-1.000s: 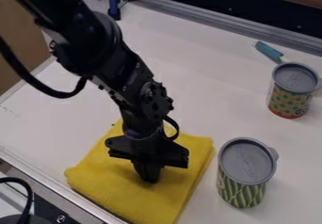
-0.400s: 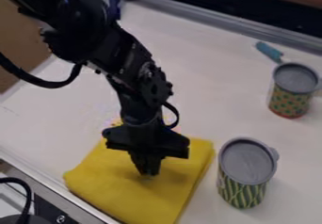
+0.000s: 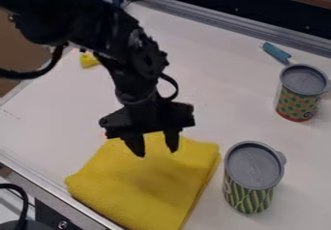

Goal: Moved the yellow cloth to the center edge of the table

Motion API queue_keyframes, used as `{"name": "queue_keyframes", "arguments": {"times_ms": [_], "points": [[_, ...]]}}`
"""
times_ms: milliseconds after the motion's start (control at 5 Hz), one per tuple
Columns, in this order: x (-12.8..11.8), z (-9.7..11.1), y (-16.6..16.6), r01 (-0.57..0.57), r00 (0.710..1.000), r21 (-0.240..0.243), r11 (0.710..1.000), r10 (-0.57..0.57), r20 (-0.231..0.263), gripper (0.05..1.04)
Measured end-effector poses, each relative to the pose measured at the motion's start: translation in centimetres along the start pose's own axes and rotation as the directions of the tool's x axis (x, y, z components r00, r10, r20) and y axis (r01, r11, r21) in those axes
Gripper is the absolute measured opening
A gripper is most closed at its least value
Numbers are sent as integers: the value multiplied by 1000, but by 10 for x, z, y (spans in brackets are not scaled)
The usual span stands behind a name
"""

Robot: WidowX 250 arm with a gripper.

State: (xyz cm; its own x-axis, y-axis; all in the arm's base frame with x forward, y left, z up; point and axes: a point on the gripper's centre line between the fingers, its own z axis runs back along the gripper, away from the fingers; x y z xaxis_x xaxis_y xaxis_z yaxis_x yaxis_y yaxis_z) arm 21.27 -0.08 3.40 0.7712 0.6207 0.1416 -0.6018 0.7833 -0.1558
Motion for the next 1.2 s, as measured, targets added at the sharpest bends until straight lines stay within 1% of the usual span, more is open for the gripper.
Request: {"name": "queue_keyframes", "arguments": {"times_ms": [200,400,600,800,1000,1200], "points": [[15,10,-3,-91,996,2,996,91,18,986],[31,11,-11,-42,999,8,999,42,26,998],[47,7,-24,127,992,12,992,-126,-23,998],[72,5,-38,145,989,3,989,-145,-14,998],[102,-8,-44,104,995,44,994,-104,-13,998],[124,-17,-48,82,996,60,995,-83,26,998]]}}
